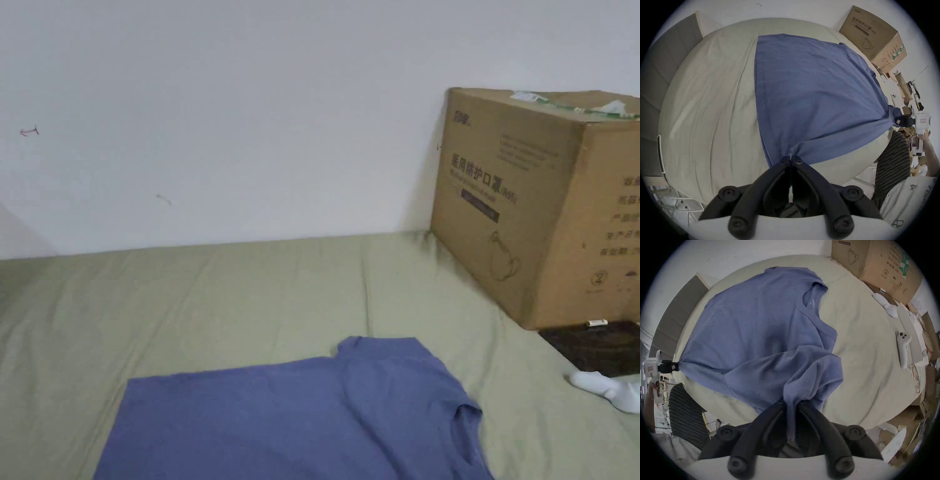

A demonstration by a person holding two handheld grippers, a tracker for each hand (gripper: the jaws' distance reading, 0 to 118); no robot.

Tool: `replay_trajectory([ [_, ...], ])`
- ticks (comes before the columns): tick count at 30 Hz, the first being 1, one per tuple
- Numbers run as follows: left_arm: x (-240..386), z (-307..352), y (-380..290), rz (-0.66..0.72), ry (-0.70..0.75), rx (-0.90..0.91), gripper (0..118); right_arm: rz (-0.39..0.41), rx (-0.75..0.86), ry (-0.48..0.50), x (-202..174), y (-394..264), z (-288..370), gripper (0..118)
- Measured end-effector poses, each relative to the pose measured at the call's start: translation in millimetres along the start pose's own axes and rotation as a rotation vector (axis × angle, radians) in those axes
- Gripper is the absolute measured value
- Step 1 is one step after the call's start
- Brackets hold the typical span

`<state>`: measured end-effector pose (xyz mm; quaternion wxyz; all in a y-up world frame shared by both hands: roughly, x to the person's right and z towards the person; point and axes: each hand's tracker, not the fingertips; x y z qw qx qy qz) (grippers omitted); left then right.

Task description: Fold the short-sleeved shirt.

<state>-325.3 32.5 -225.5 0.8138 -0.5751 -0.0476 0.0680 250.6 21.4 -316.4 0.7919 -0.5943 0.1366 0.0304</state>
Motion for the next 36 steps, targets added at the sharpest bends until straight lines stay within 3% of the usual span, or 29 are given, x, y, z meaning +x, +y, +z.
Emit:
replay_trajectory([
  [2,2.4,-0.6,-0.7,-0.011,0.009,0.008,1,0.021,0.001,-0.023,-3.3,2.8,-3.5,7],
  [3,2.9,-0.6,-0.9,-0.014,0.014,0.012,2,0.026,0.0,-0.029,-2.8,3.5,-4.2,23],
  [4,3.1,-0.5,-1.1,-0.01,0.016,0.012,9,0.024,-0.004,-0.045,-3.0,3.6,-5.4,50],
  [5,3.0,0.3,-2.8,-0.004,0.025,0.014,23,0.008,-0.011,-0.066,-2.1,1.9,-4.6,81],
  [6,2.9,0.4,-5.6,0.0,0.025,0.016,63,-0.008,-0.003,-0.077,-1.5,-0.1,-1.9,99],
  [7,2.7,1.1,-8.8,0.003,0.021,0.017,93,-0.025,0.013,-0.066,2.5,-1.4,2.7,99],
  [8,3.1,6.2,-12.5,0.003,0.006,0.042,102,-0.04,0.014,-0.049,4.8,-1.5,7.4,99],
  [10,3.7,13.8,-14.1,0.013,0.001,0.063,99,-0.065,0.045,-0.035,6.6,-2.0,21.5,99],
  [14,8.0,45.7,-11.1,0.144,-0.066,0.23,99,-0.065,0.254,-0.052,0.6,1.3,70.7,99],
  [16,17.3,69.0,-7.8,0.202,-0.085,0.392,99,-0.053,0.44,-0.034,-7.3,2.6,99.5,99],
  [20,50.6,106.1,-9.3,0.186,-0.041,0.817,98,-0.022,0.878,0.004,-32.1,-5.3,136.9,96],
  [21,60.5,111.1,-10.7,0.173,-0.004,0.903,95,-0.007,0.963,0.002,-40.3,-7.5,141.0,86],
  [22,71.0,113.7,-10.5,0.144,0.022,0.985,89,-0.012,1.061,0.003,-47.8,-11.1,145.5,63],
  [23,78.6,116.8,-9.6,0.127,0.045,1.06,75,-0.013,1.135,0.005,-54.5,-12.2,146.2,29],
  [24,85.8,116.7,-10.3,0.124,0.045,1.05,41,-0.014,1.175,-0.018,-61.6,-12.2,146.9,1],
  [25,90.9,121.8,-7.3,0.09,0.066,1.125,4,-0.024,1.202,-0.066,-69.4,-11.1,147.6,1],
  [26,93.9,117.5,-3.8,0.089,0.021,1.091,0,-0.049,1.214,-0.113,-74.9,-11.0,148.1,1],
  [28,104.1,114.2,-4.0,0.096,0.057,1.089,0,-0.043,1.208,0.005,-75.5,-4.5,146.2,0],
  [30,92.7,112.7,-1.0,0.09,-0.039,1.07,0,-0.044,1.197,-0.023,-79.8,-2.5,146.3,0],
  [33,79.6,117.3,5.8,0.109,0.081,1.004,0,-0.034,1.163,-0.003,-74.1,0.5,147.4,0],
  [36,51.3,106.6,25.5,0.159,0.047,0.623,0,-0.048,1.096,0.041,-67.8,1.6,143.3,0],
])
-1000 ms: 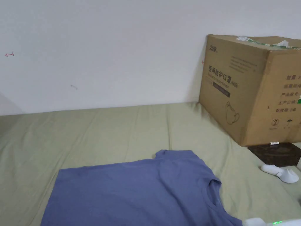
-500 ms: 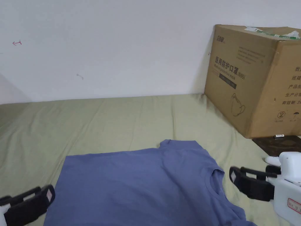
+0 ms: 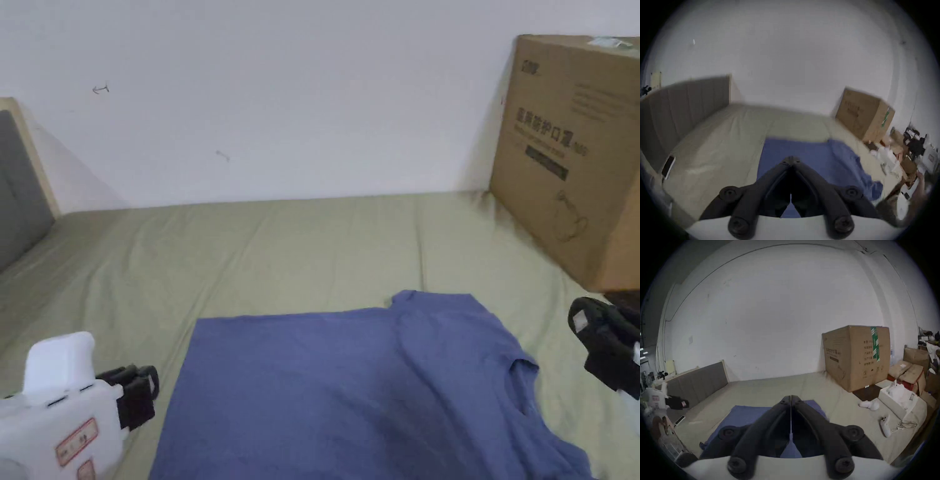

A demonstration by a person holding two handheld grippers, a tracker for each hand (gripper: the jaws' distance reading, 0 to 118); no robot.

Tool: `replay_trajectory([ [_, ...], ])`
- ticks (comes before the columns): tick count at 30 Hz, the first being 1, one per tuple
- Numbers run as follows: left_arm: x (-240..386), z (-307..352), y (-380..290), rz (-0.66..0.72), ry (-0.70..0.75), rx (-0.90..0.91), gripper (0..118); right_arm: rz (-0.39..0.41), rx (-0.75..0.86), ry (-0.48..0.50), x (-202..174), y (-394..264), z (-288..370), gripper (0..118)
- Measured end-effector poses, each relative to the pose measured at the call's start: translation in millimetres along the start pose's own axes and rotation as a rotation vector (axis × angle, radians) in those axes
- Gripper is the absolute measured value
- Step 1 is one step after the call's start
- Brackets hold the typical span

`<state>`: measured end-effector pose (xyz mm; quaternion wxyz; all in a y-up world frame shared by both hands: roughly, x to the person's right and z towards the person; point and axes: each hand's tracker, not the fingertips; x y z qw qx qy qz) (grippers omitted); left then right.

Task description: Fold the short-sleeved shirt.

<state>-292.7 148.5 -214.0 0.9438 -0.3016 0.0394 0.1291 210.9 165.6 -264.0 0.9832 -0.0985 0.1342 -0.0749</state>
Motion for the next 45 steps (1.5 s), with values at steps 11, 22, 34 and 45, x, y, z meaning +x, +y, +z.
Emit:
replay_trajectory([
  [11,-63.9,-86.7,-97.3,0.094,0.058,-0.523,108,-0.036,-0.219,0.001,22.9,-37.4,-13.2,0],
  [22,-51.7,-94.3,-121.9,-0.091,0.131,-0.495,44,-0.027,-0.306,0.002,43.0,-46.4,-5.0,0],
  [34,-47.1,-50.3,-92.8,0.055,0.012,-0.412,4,-0.095,-0.837,-0.143,116.6,-120.8,-34.1,102],
  [45,-57.0,-59.5,-100.7,0.122,0.033,-0.438,4,0.076,-1.016,-0.088,103.6,-157.1,-64.5,4],
])
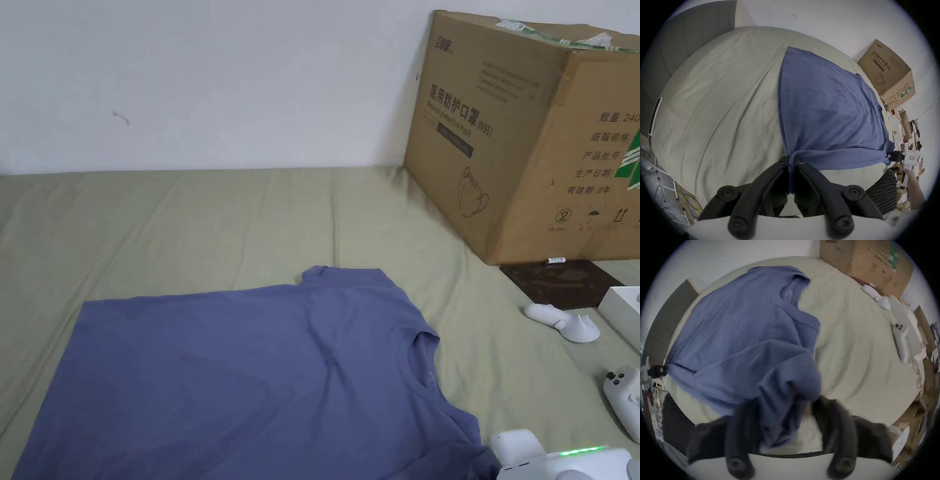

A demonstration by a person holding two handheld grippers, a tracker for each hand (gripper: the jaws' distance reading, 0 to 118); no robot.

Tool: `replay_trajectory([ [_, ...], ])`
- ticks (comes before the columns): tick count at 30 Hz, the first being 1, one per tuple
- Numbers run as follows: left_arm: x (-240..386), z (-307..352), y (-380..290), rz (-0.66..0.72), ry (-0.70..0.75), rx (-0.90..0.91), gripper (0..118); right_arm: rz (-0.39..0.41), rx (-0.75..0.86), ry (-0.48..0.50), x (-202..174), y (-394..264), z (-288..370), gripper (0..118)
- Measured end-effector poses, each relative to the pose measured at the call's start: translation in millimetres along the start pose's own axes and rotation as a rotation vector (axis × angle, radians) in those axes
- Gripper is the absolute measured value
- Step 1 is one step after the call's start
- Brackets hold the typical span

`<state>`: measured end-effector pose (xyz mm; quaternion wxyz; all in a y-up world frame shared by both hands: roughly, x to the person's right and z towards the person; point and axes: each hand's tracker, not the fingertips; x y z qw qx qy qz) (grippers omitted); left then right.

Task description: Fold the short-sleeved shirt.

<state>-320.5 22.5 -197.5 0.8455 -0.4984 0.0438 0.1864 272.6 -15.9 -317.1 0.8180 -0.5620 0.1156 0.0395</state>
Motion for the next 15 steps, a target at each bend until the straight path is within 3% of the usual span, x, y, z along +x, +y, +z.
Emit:
replay_trajectory([
  [2,1.2,2.1,-0.5,-0.007,-0.007,0.001,4,0.038,0.03,-0.045,-0.4,-2.6,12.3,4],
  [7,2.4,17.3,1.3,-0.025,-0.023,0.013,4,-0.08,0.071,0.075,15.8,-10.4,44.2,4],
  [12,7.4,31.6,-2.2,-0.063,-0.024,0.0,4,-0.058,0.106,0.055,17.4,-19.7,72.4,4],
  [15,7.7,36.0,-3.9,-0.067,-0.013,-0.008,4,-0.092,0.124,0.075,14.9,-18.8,83.1,4],
])
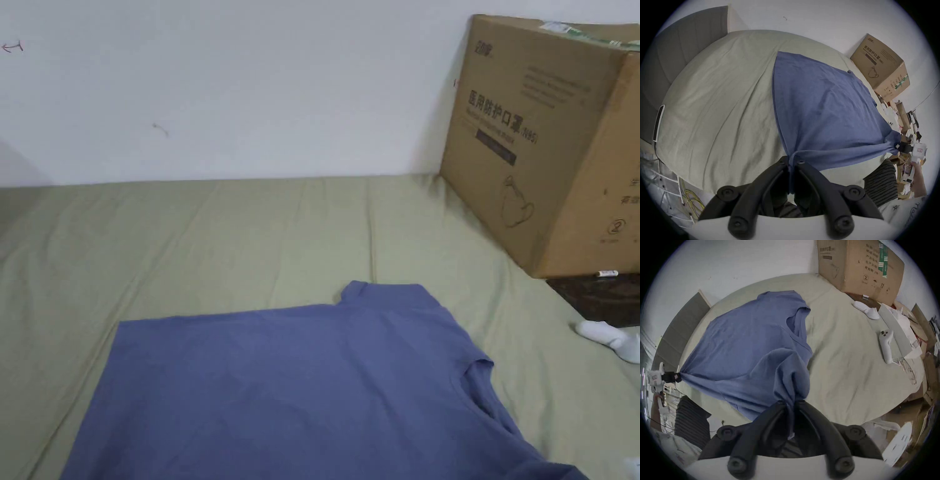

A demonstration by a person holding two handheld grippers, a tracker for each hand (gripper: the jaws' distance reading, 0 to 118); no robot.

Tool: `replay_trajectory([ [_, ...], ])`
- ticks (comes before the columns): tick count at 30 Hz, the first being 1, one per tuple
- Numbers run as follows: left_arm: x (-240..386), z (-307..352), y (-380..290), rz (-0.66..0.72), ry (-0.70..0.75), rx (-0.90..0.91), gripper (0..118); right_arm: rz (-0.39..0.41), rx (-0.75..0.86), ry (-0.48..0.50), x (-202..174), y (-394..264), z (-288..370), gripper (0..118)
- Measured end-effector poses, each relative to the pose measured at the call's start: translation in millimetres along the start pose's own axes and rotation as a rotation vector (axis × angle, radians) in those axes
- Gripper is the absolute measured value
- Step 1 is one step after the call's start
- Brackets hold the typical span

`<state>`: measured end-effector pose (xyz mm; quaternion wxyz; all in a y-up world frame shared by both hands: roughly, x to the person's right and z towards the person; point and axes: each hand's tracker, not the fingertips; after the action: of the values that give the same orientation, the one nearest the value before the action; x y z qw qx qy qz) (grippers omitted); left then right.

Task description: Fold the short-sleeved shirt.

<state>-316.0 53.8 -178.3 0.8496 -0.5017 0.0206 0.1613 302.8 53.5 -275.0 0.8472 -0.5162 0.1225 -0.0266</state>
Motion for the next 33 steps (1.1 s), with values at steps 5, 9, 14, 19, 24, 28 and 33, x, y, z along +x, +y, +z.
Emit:
replay_trajectory([
  [5,-4.8,1.1,29.6,0.048,-0.023,0.008,4,-0.036,0.041,0.038,-8.5,33.5,7.1,4],
  [9,-6.2,-19.8,81.3,0.045,-0.025,0.011,4,-0.029,0.055,0.043,-19.3,91.4,-10.4,4],
  [14,-16.4,-77.2,161.8,0.103,-0.061,-0.008,4,-0.083,0.039,0.069,-13.2,176.7,-77.5,4],
  [19,-22.8,-125.9,198.9,0.111,-0.079,-0.005,4,-0.153,-0.005,0.03,-6.9,221.0,-144.2,4],
  [24,-19.0,-145.5,199.2,0.075,-0.033,0.006,37,-0.149,0.019,-0.012,-16.2,222.1,-163.3,10],
  [28,-9.8,-124.9,184.6,0.027,-0.098,0.129,111,-0.097,0.132,0.01,-15.4,207.6,-149.8,118],
  [33,8.5,-72.8,158.7,0.016,-0.17,0.316,110,-0.121,0.318,0.082,-24.9,173.6,-89.7,118],
])
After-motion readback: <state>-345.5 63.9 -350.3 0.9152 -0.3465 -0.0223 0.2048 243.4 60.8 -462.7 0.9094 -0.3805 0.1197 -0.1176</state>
